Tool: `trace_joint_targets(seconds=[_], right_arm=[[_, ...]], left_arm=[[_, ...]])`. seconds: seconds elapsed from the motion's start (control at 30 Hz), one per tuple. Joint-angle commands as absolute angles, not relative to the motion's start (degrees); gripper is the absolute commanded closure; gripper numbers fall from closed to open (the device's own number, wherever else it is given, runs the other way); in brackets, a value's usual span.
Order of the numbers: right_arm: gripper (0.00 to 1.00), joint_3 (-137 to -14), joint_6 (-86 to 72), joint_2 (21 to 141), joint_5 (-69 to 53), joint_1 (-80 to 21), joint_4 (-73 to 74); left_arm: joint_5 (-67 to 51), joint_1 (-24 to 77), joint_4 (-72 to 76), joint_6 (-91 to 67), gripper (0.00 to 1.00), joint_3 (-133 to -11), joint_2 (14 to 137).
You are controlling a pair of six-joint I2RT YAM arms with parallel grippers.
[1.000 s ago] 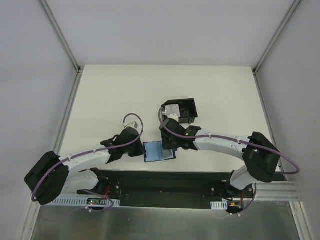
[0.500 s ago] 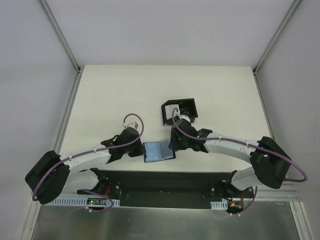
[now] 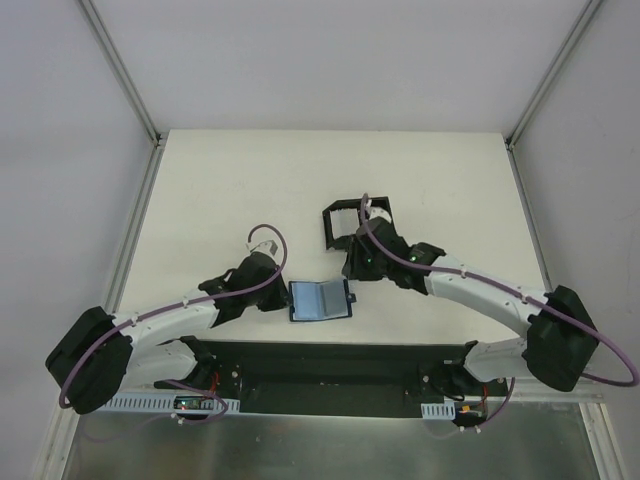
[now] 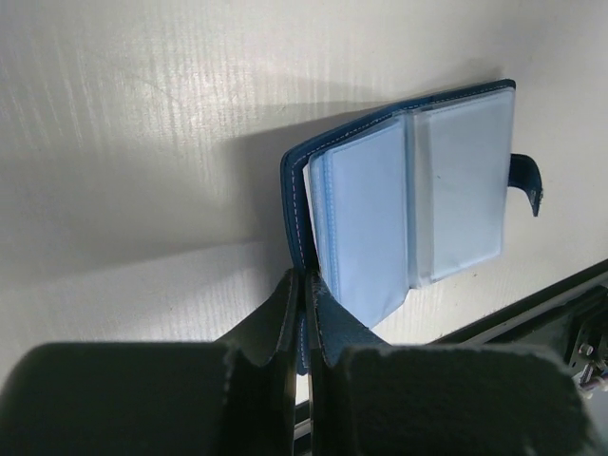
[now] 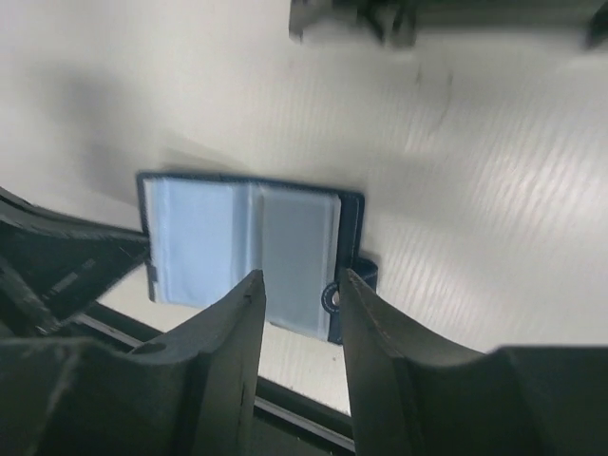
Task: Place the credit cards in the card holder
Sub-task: Pick up the credit card from the storage box.
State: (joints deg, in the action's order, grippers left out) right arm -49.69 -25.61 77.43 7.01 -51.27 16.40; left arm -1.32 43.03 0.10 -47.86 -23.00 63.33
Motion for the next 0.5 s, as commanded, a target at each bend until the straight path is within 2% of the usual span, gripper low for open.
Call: trace_joint_targets(seconds=[0.0, 0.17, 0.47], right_arm=[[0.55, -58.2, -18.9, 72.8, 8.4, -45.7, 18.2], [0.39, -65.5, -14.3, 77.8, 4.0, -37.9, 20.0], [0.31, -77.2, -11.3, 94.4, -7.5, -28.3, 20.6]], left_arm=[[-2.7, 42.6, -0.4, -45.8, 1.0, -25.8, 62.8], [-3.6, 42.6, -0.3, -44.6, 1.0, -27.3, 63.4], [-3.7, 42.7, -0.4, -43.1, 1.0, -28.0, 63.9]])
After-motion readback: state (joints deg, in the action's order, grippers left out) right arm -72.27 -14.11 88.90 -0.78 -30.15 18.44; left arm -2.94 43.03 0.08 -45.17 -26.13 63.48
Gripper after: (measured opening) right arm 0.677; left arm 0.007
